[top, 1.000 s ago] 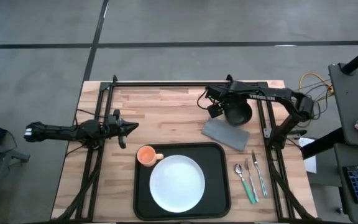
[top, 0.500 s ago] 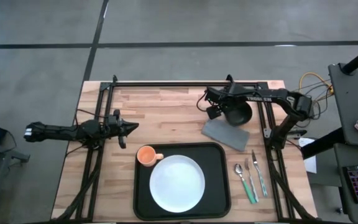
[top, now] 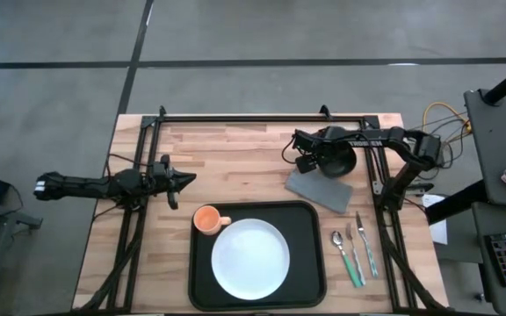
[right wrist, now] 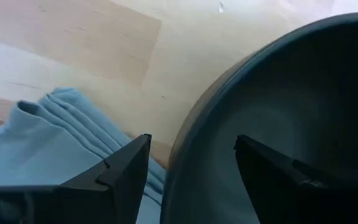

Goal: Set up tray
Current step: Put the black bowl on top of the white plate on the black tray

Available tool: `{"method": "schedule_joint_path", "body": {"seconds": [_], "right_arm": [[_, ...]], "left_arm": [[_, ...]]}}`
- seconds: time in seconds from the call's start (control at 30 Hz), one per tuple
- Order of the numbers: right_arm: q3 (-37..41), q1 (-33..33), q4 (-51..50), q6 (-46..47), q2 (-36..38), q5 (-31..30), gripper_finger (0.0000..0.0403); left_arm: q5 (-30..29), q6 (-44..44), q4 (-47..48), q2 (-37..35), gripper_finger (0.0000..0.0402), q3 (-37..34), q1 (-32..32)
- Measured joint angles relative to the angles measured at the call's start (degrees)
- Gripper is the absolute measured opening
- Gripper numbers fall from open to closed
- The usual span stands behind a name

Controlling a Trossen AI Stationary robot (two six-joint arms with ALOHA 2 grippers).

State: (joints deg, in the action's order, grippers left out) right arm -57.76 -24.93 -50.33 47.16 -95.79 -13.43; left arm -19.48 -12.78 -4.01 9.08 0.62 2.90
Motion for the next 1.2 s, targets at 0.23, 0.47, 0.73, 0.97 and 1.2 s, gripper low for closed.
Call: {"method": "schedule_joint_path", "body": {"seconds": [0.23,0.47,0.73,0.97,1.2], "right_arm": [[0.0,0.0,0.2,-0.1,0.0,0.0,0.0200],[-0.1,0.0,0.2,-2.5,0.0,2.1,0.0170],[-0.1,0.0,-0.1,-2.8,0.0,2.1,0.0113],[-0.1,0.0,-0.3,-4.0,0.0,2.1,0.0052],[-0.3,0.0,-0.9,-6.9,0.1,2.5,0.0011]], "left_arm": [[0.0,-0.1,0.0,0.0,0.0000,0.0,0.0],[0.0,-0.1,0.0,0.0,0.0000,0.0,0.0],[0.0,-0.1,0.0,0.0,0.0000,0.0,0.0],[0.0,-0.4,0.0,0.0,0.0000,0.0,0.0],[0.0,-0.4,0.0,0.0,0.0000,0.0,0.0]]}}
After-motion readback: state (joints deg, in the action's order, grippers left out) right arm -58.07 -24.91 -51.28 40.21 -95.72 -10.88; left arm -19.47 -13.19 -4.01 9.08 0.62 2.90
